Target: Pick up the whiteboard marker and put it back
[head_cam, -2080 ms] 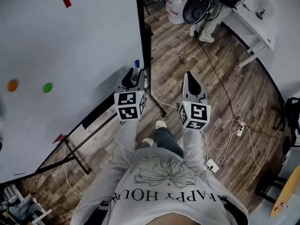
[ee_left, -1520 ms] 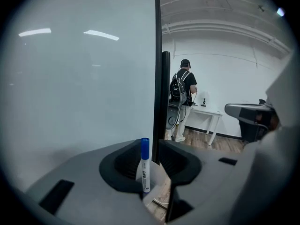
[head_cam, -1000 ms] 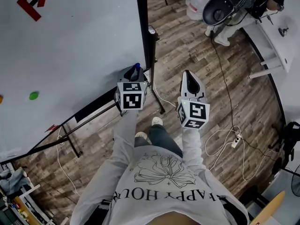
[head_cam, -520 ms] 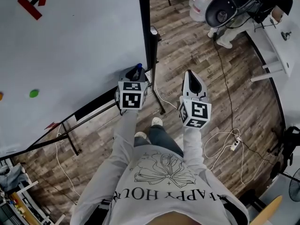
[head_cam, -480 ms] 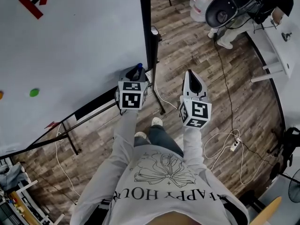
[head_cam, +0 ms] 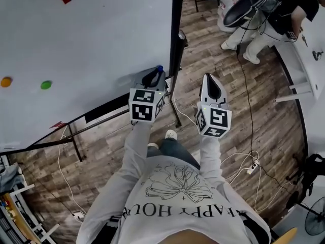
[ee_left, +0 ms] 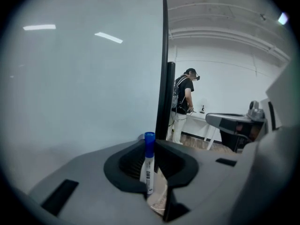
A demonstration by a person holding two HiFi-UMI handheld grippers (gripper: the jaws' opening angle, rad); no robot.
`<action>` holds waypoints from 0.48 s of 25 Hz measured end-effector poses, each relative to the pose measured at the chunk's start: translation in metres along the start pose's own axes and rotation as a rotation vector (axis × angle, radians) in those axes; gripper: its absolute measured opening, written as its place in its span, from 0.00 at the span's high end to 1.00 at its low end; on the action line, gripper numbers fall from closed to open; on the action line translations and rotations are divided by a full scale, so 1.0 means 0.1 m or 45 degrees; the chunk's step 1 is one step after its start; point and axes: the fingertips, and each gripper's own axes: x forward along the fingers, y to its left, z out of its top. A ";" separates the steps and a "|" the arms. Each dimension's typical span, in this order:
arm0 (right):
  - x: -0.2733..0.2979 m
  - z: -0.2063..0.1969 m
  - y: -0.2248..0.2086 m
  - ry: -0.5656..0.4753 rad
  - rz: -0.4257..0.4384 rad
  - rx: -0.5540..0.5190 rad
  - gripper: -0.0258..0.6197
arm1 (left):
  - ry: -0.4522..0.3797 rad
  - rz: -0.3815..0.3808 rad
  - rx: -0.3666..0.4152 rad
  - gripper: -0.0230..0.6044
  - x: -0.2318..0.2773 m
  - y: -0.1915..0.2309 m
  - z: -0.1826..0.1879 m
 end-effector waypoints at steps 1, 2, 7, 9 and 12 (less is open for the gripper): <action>0.01 0.02 0.04 -0.006 0.012 -0.001 0.96 | -0.017 -0.004 -0.013 0.87 -0.04 0.01 0.03; 0.02 0.05 0.07 -0.013 0.023 -0.003 0.96 | -0.032 -0.006 -0.023 0.87 -0.08 0.02 0.06; 0.04 0.19 0.28 -0.052 0.066 -0.007 0.96 | -0.108 -0.004 -0.030 0.87 -0.33 0.10 0.22; 0.03 0.26 0.37 -0.068 0.079 -0.010 0.96 | -0.157 -0.006 -0.036 0.87 -0.47 0.13 0.32; 0.02 0.36 0.52 -0.087 0.103 -0.019 0.96 | -0.218 0.008 -0.039 0.87 -0.67 0.21 0.45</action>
